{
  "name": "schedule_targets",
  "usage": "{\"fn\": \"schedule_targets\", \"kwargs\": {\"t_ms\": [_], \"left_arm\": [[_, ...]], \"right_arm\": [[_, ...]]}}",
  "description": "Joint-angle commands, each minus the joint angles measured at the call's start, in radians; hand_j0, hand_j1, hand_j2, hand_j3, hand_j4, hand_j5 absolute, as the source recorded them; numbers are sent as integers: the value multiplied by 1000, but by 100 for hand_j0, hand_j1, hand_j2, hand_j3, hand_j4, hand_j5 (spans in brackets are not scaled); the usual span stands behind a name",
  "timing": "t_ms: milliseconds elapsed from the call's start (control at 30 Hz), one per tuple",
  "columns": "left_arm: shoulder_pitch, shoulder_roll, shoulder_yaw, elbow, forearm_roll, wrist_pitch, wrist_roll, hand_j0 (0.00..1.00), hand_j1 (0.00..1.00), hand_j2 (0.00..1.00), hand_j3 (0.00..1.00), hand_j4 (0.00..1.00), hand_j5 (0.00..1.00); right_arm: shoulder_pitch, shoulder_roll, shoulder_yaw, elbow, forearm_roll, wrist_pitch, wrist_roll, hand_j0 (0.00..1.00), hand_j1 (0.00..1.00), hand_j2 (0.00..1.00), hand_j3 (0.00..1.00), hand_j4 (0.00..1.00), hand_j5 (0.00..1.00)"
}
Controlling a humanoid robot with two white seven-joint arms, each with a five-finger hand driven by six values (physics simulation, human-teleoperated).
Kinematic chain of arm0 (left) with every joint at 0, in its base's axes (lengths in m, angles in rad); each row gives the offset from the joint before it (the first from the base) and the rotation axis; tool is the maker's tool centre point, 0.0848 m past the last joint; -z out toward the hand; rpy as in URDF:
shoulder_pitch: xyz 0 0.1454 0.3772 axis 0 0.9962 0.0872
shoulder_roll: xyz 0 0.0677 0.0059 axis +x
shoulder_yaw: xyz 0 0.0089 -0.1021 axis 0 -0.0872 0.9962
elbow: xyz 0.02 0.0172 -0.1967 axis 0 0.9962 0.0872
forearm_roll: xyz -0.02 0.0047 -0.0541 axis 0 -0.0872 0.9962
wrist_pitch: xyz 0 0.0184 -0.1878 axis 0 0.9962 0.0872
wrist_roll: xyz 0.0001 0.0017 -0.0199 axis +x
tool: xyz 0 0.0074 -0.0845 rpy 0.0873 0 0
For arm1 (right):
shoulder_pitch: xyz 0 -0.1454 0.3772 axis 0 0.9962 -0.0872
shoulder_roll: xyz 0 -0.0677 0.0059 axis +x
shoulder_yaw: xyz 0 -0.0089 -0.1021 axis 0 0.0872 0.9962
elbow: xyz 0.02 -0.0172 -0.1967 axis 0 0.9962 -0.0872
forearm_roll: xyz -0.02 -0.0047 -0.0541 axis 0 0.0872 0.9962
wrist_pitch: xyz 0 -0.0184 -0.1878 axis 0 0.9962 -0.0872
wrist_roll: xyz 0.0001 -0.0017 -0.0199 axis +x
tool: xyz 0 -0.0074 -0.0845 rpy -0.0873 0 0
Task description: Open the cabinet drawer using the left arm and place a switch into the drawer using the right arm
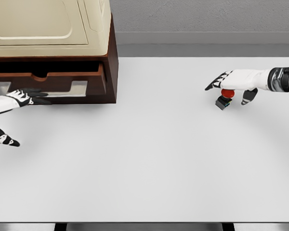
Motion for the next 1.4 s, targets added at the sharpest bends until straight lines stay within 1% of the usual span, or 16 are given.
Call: {"fn": "schedule_targets", "kwargs": {"t_ms": [0, 167, 367, 533, 767, 900, 1033, 1067, 1100, 1167, 1233, 1267, 1300, 1333, 1367], "left_arm": [[0, 23, -12, 2, -4, -29, -2, 100, 100, 100, 100, 100, 100], [0, 56, -27, 2, 19, -68, -3, 100, 100, 100, 100, 100, 100], [0, 86, -38, 2, 70, -79, -3, 100, 100, 100, 100, 100, 100], [-1, 119, -55, 2, 98, -134, -3, 100, 100, 100, 100, 100, 100], [-1, 155, -90, 2, 105, -195, -25, 100, 100, 100, 100, 100, 100], [-1, 179, -110, 2, 113, -195, -31, 100, 100, 100, 100, 100, 100], [-1, 188, -117, 2, 121, -195, -39, 100, 100, 100, 100, 100, 100], [-1, 188, -117, 3, 136, -195, -39, 100, 100, 100, 100, 100, 100], [-5, 193, -114, 10, 153, -195, -40, 100, 100, 100, 100, 100, 100], [-12, 188, -102, 20, 156, -195, -42, 100, 100, 100, 100, 100, 100], [-14, 170, -82, 37, 156, -195, -58, 100, 100, 100, 100, 100, 100], [-21, 162, -79, 42, 156, -195, -80, 100, 100, 100, 100, 100, 100], [-23, 161, -78, 42, 158, -195, -94, 100, 100, 100, 100, 100, 100], [-23, 144, -64, 43, 158, -195, -104, 100, 100, 100, 100, 100, 100], [-23, 127, -55, 49, 158, -195, -138, 100, 100, 100, 100, 100, 100]], "right_arm": [[0, -1, 0, 5, -3, 2, 0, 100, 100, 100, 100, 100, 100], [-2, 4, 0, 8, -3, 2, 0, 100, 100, 100, 100, 100, 100], [-3, 7, 2, 11, -2, 2, 0, 100, 100, 100, 100, 100, 100], [-6, 7, 2, 11, -2, 2, 0, 100, 100, 100, 100, 100, 100], [-8, 7, 4, 17, -2, 2, 0, 100, 100, 100, 100, 100, 100], [-8, 7, 4, 17, -2, 2, 0, 100, 100, 100, 100, 100, 100], [-8, 7, 4, 17, -2, 2, 0, 100, 100, 100, 100, 100, 100], [-8, 7, 4, 17, 0, 2, 0, 100, 100, 100, 100, 100, 100], [-8, 7, 4, 17, 0, 2, 0, 100, 100, 100, 100, 100, 100], [-8, 7, 5, 17, 0, 2, 0, 100, 100, 100, 100, 100, 100], [-8, 7, 13, 17, 0, 2, 0, 92, 92, 92, 92, 92, 92], [-8, 7, 13, 17, 0, 2, 0, 84, 84, 84, 84, 84, 84], [-8, 7, 13, 17, 0, 2, 0, 84, 84, 84, 84, 84, 84], [-8, 7, 13, 17, 0, 2, 0, 87, 87, 87, 87, 87, 87], [-8, 7, 13, 17, 0, 2, 0, 87, 87, 87, 87, 87, 87]]}}
